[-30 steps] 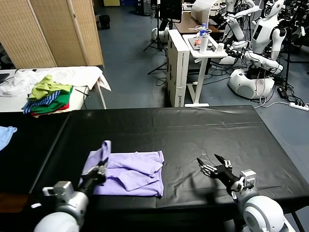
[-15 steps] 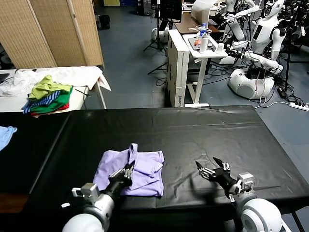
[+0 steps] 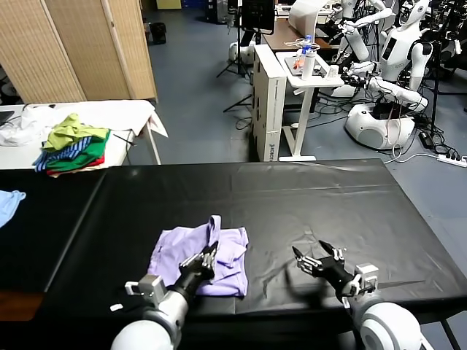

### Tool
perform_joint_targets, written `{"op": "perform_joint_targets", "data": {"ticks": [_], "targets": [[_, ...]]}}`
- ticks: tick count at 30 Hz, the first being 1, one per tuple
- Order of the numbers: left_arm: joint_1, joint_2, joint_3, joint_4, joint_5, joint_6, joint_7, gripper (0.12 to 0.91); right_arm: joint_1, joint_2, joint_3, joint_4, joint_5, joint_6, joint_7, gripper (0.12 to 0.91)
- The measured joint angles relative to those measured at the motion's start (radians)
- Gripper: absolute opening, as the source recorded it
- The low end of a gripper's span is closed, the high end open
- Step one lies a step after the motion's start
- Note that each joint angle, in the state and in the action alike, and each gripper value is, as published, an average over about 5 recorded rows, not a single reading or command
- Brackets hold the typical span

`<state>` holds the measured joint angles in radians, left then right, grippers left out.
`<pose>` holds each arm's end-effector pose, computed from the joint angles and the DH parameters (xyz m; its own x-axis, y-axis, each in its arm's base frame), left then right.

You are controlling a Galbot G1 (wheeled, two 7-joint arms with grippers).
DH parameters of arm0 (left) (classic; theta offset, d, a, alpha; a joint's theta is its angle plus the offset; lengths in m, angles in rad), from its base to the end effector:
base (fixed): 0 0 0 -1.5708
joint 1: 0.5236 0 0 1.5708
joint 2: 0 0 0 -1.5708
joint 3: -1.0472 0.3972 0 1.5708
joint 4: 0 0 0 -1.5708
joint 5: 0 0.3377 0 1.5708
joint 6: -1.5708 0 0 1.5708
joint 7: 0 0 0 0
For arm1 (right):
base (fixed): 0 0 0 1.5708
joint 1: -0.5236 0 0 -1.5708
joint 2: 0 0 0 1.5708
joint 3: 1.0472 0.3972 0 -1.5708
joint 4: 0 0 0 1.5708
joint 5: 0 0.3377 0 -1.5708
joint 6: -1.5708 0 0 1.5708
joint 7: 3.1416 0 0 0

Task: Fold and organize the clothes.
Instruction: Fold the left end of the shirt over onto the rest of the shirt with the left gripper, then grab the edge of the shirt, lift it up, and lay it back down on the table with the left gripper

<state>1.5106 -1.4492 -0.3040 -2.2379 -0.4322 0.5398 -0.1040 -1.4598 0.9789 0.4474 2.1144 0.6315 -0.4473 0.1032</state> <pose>0.1450 -0.0345 -0.2892 -0.8753 0.3446 0.3392 0.2125 0.9042 -0.3704 0.1850 -0.1059 -0.2960 -0.8653 -0.2671 0.4241 -0.2541 0.9631 0.0882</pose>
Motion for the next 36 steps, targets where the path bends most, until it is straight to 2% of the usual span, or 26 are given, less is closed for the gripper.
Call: {"op": "perform_joint_targets", "data": {"ticks": [16,19,26,29,36], "targets": [[-0.010,-0.031,0.031,0.073,0.051,-0.035,-0.001,0.204,0.013,-0.023,-0.010,0.000,-0.001,-0.004,-0.010,0.907],[-0.002,-0.039,0.043,0.075,0.054,-0.043,-0.002,0.310,0.023,-0.034,-0.024,0.000,0.003,-0.004,-0.013,0.907],[0.003,-0.064,0.062,0.066,0.032,-0.051,-0.003,0.750,0.061,-0.079,-0.071,0.026,0.076,-0.017,-0.022,0.907],[-0.003,-0.060,0.050,0.052,0.029,-0.066,0.003,0.872,0.090,-0.095,-0.099,0.033,0.121,-0.023,-0.021,0.907],[-0.027,0.009,-0.054,0.024,0.030,-0.100,0.017,0.907,0.198,-0.075,-0.203,-0.001,0.167,-0.041,-0.003,0.907]]}}
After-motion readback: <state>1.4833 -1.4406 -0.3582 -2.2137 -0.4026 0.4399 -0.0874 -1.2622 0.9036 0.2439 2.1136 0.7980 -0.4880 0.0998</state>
